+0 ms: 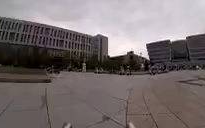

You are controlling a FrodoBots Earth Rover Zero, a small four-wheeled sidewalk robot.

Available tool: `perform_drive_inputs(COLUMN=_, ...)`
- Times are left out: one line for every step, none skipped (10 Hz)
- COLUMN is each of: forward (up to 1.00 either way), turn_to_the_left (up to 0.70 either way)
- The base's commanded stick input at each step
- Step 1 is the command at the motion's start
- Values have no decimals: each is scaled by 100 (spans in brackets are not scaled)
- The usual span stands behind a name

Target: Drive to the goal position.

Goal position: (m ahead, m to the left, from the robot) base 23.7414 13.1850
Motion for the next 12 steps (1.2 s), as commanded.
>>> perform_drive_inputs(forward=70, turn_to_the_left=14)
perform_drive_inputs(forward=70, turn_to_the_left=14)
perform_drive_inputs(forward=70, turn_to_the_left=14)
perform_drive_inputs(forward=70, turn_to_the_left=14)
perform_drive_inputs(forward=70, turn_to_the_left=14)
perform_drive_inputs(forward=70, turn_to_the_left=14)
perform_drive_inputs(forward=70, turn_to_the_left=14)
perform_drive_inputs(forward=70, turn_to_the_left=14)
perform_drive_inputs(forward=70, turn_to_the_left=14)
perform_drive_inputs(forward=70, turn_to_the_left=14)
perform_drive_inputs(forward=70, turn_to_the_left=14)
perform_drive_inputs(forward=70, turn_to_the_left=14)
